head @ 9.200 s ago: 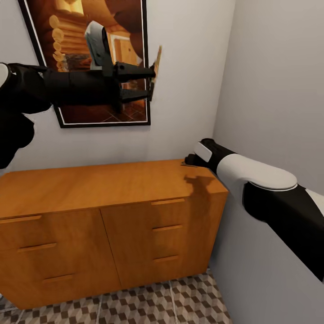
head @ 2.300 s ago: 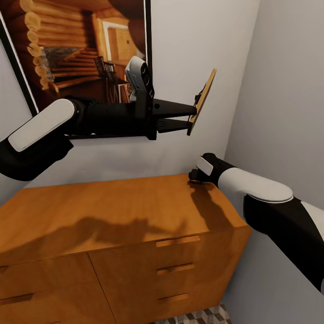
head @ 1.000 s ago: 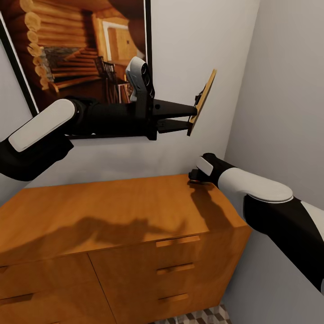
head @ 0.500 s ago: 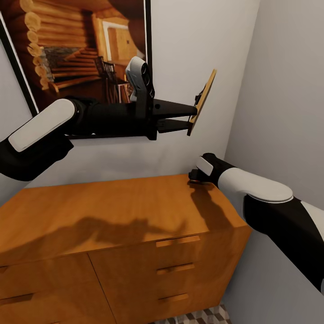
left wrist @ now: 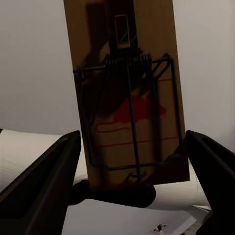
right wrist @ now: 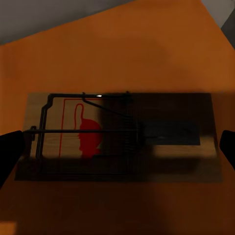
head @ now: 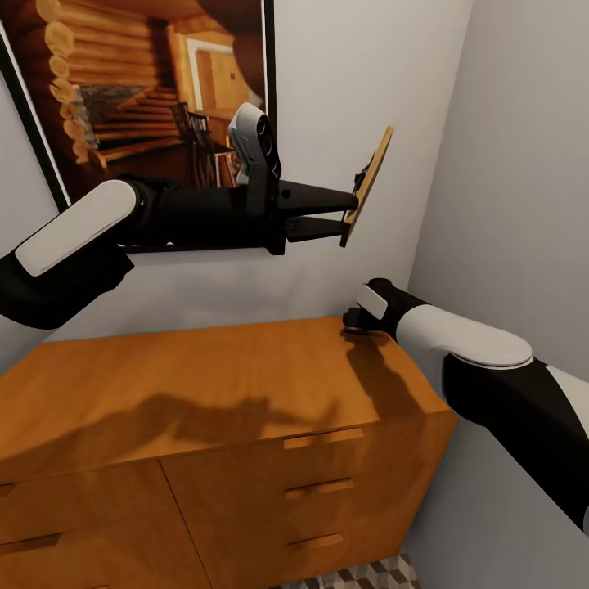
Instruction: Take the four mousetraps from the cabinet in the bathroom and place them on the bathroom floor. Make sure all four end up on the same floor surface, and ensure that at least two of them are either under or directly next to the same bathroom sink.
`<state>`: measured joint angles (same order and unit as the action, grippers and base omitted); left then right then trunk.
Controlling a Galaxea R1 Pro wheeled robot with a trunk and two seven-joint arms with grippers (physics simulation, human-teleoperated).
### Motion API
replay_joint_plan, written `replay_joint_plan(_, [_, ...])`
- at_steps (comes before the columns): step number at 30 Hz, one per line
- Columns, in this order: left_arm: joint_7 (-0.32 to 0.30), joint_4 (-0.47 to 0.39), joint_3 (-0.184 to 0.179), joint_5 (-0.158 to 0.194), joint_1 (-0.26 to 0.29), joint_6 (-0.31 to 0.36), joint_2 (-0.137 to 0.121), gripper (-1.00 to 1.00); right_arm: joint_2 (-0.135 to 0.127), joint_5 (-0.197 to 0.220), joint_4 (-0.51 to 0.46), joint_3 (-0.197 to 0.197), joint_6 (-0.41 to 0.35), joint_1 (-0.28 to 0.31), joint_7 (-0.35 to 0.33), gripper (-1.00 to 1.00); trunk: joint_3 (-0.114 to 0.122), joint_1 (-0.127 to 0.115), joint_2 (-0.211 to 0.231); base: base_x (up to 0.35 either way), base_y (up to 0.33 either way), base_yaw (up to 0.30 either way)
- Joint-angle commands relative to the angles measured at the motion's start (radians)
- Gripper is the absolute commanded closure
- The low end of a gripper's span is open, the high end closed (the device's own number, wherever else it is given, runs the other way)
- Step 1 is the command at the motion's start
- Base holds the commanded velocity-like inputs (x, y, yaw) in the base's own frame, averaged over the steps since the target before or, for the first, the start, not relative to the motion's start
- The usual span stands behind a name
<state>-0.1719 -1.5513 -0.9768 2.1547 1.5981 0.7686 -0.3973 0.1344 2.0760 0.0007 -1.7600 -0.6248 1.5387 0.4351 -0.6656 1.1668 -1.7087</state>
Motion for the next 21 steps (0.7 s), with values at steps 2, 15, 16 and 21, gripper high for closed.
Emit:
replay_joint_plan(2, [-0.006, 0.000, -0.002, -0.001, 0.002, 0.000, -0.001, 1.00, 0.001, 0.021, -0.001, -0.003, -0.004, -0.022, 0.004, -1.00, -0.001, 0.000, 0.000, 0.000, 0.000, 0.000])
replay_joint_plan(15, [-0.006, 0.000, -0.003, -0.001, 0.002, 0.001, -0.002, 1.00, 0.001, 0.021, -0.001, -0.003, -0.004, -0.022, 0.004, -1.00, -0.001, 0.000, 0.000, 0.000, 0.000, 0.000])
replay_joint_plan(16, [-0.006, 0.000, -0.003, -0.001, 0.002, 0.001, -0.003, 1.00, 0.001, 0.021, -0.001, -0.003, -0.004, -0.022, 0.004, -1.00, -0.001, 0.000, 0.000, 0.000, 0.000, 0.000])
replay_joint_plan(21, [-0.006, 0.000, -0.002, -0.001, 0.002, 0.003, -0.003, 1.00, 0.001, 0.021, -0.001, -0.003, -0.004, -0.022, 0.004, -1.00, -0.001, 0.000, 0.000, 0.000, 0.000, 0.000])
